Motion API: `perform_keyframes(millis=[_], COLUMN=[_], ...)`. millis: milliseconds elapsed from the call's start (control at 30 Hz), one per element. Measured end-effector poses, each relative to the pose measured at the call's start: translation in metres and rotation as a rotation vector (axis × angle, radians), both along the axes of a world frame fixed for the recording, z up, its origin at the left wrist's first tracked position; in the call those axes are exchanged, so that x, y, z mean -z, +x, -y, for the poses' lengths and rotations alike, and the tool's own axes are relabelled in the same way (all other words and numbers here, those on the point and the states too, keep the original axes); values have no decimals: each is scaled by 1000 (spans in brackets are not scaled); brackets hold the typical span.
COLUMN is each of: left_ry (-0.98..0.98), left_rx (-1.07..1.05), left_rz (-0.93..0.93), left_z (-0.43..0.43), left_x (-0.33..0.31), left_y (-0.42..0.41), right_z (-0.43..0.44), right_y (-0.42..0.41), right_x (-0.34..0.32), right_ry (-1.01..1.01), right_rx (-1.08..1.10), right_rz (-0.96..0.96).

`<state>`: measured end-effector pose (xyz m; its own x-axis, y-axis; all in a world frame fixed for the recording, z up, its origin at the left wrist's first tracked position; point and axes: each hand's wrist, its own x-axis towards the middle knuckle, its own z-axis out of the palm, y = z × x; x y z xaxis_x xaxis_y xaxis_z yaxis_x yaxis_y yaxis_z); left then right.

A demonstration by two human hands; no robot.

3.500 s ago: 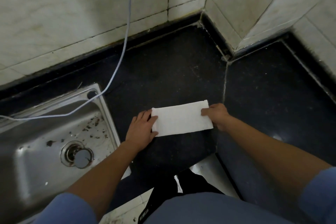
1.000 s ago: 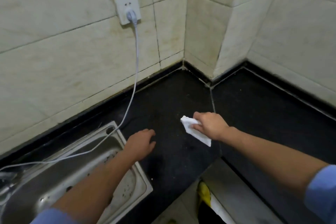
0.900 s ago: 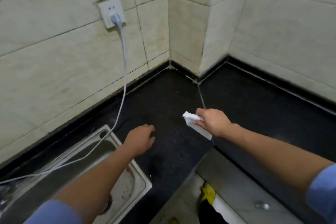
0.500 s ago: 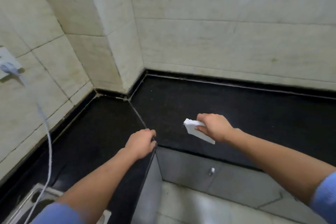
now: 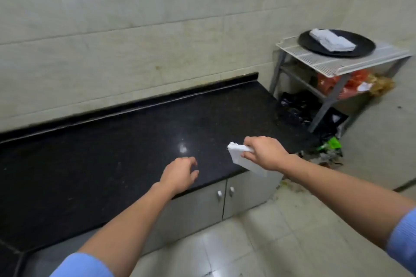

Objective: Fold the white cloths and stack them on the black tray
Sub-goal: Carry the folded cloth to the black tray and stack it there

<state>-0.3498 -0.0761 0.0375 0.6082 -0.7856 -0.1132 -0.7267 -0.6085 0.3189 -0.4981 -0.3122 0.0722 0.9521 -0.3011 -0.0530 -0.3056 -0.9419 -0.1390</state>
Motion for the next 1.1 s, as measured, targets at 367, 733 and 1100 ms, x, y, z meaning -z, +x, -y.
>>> perform_keyframes(millis=[367,733,1100], left_ry=[69,-89,-293], left_rx=[403,677,613], left_rz=[27,64,91], left_z=[240,518,677], left_x=[13,-33,-71], left_y=[-38,-26,-18], right_z=[167,366,526], right_y=[-128,-145,-132], right_x=[28,-40,-82], right_ry=[89,16,56], right_rx=[372,593,543], right_rz=[-1,141,247])
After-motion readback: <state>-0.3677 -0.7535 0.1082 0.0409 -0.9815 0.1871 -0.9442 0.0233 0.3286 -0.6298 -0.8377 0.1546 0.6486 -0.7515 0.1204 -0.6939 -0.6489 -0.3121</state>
